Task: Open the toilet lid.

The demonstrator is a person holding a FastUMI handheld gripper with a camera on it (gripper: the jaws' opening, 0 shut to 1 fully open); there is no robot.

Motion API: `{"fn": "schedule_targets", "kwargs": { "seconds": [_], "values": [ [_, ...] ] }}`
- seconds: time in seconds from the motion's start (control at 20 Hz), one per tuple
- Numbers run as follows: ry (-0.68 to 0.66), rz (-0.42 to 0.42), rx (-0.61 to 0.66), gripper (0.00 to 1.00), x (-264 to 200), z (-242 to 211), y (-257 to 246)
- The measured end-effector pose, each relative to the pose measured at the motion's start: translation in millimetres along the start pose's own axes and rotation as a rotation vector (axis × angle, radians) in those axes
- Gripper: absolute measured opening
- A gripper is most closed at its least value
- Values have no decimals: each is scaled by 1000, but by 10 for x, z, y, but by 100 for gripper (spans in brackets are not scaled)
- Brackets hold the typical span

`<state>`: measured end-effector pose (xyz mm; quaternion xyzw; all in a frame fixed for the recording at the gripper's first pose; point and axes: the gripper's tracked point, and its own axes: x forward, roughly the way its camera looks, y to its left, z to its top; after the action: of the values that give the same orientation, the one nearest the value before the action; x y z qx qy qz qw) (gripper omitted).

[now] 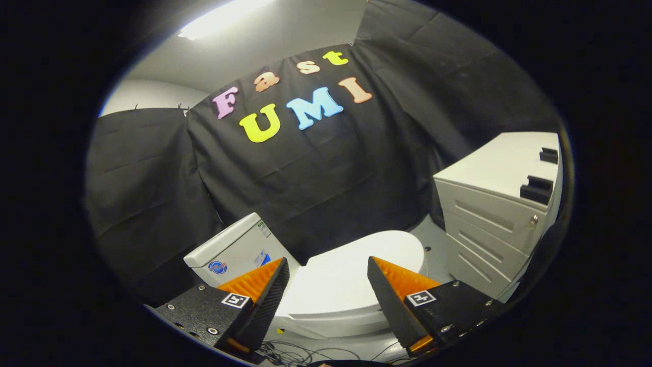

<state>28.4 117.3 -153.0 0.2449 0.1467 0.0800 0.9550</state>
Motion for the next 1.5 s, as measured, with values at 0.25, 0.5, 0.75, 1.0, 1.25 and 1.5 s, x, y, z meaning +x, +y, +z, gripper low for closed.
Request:
{"fn": "schedule_targets", "kwargs": {
  "seconds": [0.25, 0.5, 0.75, 1.0, 1.25, 1.5],
  "values": [
    [88, -47, 206, 96, 173, -426, -292],
    [153, -121, 358, 96, 267, -791, -656],
    [184, -157, 469, 96, 314, -1052, -986],
    [250, -230, 547, 96, 383, -1390, -1302],
    [250, -202, 668, 95, 496, -1498, -1434],
    [219, -167, 786, 92, 679, -1626, -1560]
  ]
}}
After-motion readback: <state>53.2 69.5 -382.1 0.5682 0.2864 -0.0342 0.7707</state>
